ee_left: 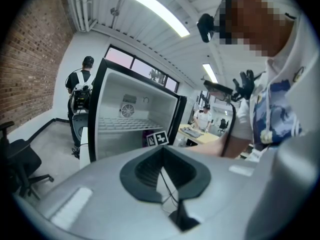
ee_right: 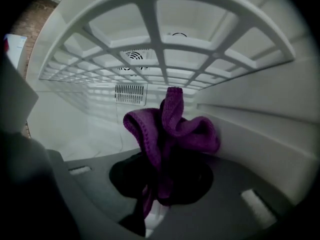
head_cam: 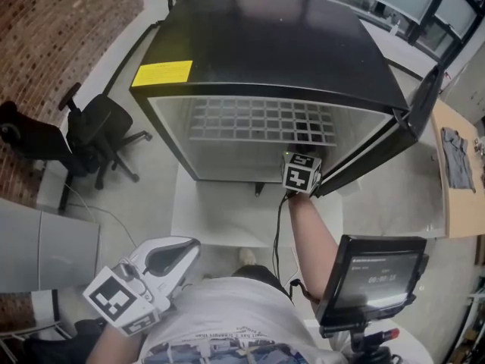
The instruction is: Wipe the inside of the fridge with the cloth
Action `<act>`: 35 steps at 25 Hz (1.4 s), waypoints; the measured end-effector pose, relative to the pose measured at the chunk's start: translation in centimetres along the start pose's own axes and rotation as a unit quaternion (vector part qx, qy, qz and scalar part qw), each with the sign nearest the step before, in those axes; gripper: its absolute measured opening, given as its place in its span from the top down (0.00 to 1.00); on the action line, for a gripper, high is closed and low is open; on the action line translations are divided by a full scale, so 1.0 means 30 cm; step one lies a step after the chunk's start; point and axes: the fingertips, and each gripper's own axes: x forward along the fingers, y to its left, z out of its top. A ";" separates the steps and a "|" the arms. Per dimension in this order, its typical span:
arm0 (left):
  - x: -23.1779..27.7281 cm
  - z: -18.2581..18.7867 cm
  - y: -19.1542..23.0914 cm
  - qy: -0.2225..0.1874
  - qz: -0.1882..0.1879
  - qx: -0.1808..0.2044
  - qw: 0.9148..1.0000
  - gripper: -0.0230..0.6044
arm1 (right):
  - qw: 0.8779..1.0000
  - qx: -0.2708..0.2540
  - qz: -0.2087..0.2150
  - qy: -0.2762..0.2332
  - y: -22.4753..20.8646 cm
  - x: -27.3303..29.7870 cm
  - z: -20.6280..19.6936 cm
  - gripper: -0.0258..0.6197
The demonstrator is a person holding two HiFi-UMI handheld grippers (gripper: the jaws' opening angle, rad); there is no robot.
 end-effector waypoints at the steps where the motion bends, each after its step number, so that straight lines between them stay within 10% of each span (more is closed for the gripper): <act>1: 0.005 0.002 0.000 0.000 0.000 -0.001 1.000 0.95 | 1.000 -0.004 0.003 0.001 0.002 0.009 0.001 0.84; 35: -0.075 -0.020 0.089 0.008 0.079 -0.039 0.996 0.95 | 0.987 -0.049 0.150 -0.039 0.424 0.211 0.111 0.84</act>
